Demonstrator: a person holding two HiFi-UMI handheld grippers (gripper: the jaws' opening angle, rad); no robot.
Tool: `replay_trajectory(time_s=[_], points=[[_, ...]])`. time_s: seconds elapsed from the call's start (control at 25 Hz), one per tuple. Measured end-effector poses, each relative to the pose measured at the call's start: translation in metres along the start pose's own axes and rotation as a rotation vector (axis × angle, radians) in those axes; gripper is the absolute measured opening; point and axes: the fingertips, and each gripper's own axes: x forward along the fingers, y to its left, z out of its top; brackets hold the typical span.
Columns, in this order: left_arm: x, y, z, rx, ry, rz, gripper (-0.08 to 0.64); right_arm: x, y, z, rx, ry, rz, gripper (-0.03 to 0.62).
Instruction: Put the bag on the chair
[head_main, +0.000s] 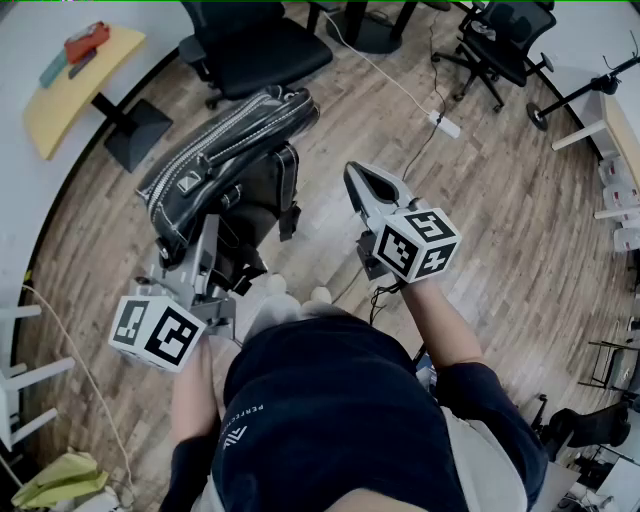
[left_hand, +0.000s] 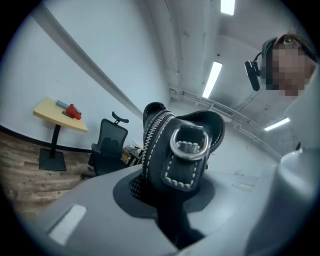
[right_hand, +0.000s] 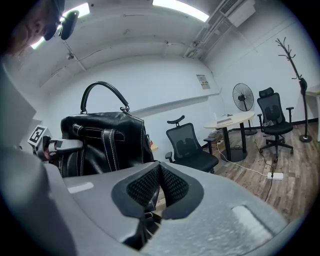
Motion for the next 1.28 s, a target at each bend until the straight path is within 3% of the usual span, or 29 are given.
replay_trajectory(time_s=[0.2, 0.32, 0.48, 0.56, 0.72, 0.88, 1.0, 1.12, 1.28], points=[[0.003, 0.004, -0.005, -0.022, 0.003, -0.011, 0.091, 0.004, -0.006, 0.004, -0.035, -0.013, -0.003, 0.002], [0.007, 0.001, -0.008, -0.018, 0.019, -0.023, 0.091, 0.006, 0.000, 0.010, -0.016, -0.055, 0.095, 0.003], [0.007, -0.002, -0.005, -0.006, 0.044, -0.054, 0.091, 0.015, 0.001, 0.011, -0.026, -0.036, 0.189, 0.002], [0.008, -0.002, -0.002, -0.014, 0.048, -0.062, 0.091, 0.019, 0.001, 0.012, -0.038, -0.028, 0.214, 0.108], [0.011, 0.006, 0.000, -0.049, 0.043, -0.071, 0.091, 0.030, 0.010, 0.014, -0.047, -0.027, 0.265, 0.130], [0.015, 0.017, 0.004, -0.035, 0.058, -0.085, 0.091, 0.045, 0.028, 0.018, -0.042, -0.023, 0.378, 0.235], [0.021, 0.028, 0.008, -0.010, 0.081, -0.093, 0.091, 0.066, 0.046, 0.026, -0.112, -0.022, 0.475, 0.325], [0.027, 0.039, 0.013, 0.006, 0.091, -0.110, 0.091, 0.085, 0.056, 0.038, -0.188, -0.034, 0.502, 0.340], [0.036, 0.049, 0.022, 0.050, 0.108, -0.133, 0.091, 0.100, 0.057, 0.043, -0.168, -0.042, 0.517, 0.382]])
